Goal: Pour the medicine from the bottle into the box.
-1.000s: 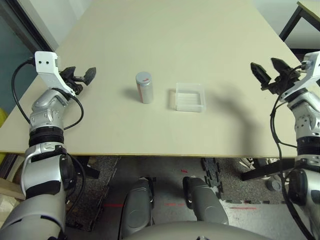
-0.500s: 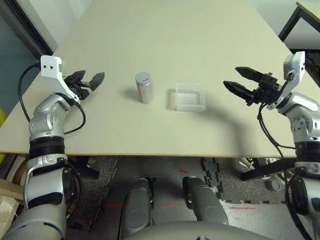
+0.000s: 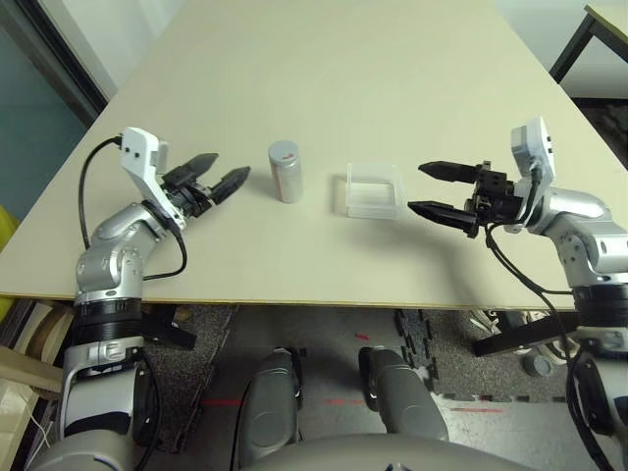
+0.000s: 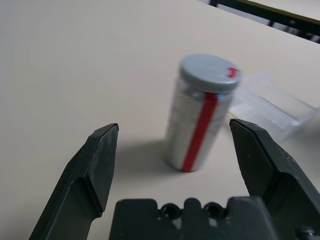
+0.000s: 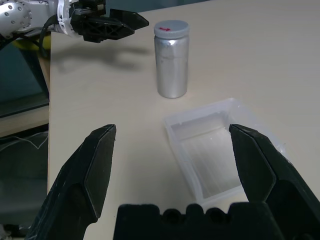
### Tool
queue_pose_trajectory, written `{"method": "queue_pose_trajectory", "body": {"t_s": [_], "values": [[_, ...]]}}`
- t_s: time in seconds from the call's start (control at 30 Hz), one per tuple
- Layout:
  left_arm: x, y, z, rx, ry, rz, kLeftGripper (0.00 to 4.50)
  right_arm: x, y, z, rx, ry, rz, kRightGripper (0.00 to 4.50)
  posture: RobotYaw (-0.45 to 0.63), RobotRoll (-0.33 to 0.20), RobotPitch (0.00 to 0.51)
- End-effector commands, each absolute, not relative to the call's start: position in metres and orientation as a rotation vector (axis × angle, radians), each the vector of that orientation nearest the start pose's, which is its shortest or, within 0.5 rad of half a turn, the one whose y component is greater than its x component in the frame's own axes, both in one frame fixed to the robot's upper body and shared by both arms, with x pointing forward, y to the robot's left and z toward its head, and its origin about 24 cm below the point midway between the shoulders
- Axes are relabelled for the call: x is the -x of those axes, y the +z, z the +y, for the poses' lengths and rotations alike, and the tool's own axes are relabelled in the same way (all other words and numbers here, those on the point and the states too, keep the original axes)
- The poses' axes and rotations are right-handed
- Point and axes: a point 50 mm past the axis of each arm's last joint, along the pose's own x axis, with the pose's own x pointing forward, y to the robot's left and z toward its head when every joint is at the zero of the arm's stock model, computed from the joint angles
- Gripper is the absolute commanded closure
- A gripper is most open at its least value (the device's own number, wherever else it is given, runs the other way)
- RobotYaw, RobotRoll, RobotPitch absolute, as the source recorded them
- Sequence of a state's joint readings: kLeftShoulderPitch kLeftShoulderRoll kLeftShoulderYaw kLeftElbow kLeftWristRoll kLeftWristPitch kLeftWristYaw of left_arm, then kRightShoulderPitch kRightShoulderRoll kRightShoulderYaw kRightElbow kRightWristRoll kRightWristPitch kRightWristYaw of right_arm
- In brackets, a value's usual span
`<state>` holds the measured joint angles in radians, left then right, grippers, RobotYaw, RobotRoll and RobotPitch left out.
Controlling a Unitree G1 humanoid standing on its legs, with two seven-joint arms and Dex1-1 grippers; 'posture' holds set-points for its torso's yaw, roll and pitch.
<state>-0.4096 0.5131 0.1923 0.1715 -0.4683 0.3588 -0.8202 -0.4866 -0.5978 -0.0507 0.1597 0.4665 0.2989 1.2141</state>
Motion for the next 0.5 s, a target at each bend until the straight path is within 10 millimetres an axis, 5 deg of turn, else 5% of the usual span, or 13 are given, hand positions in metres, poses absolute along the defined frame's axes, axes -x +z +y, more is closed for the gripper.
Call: {"method": "queue_pose_trajectory", "body": {"t_s": [0.03, 0.5], "values": [[-0.305, 0.134, 0.224, 0.029, -0.716, 0.000, 0.03, -0.301, 0.155, -0.200, 0.144, 1.190, 0.001, 0.00, -0.15, 0.000, 0.158], [-0.307, 0.113, 0.200, 0.065, -0.668, -0.087, 0.03, -0.306, 0.155, -0.198, 0.166, 1.162, -0.019, 0.00, -0.16, 0.000, 0.150]]}}
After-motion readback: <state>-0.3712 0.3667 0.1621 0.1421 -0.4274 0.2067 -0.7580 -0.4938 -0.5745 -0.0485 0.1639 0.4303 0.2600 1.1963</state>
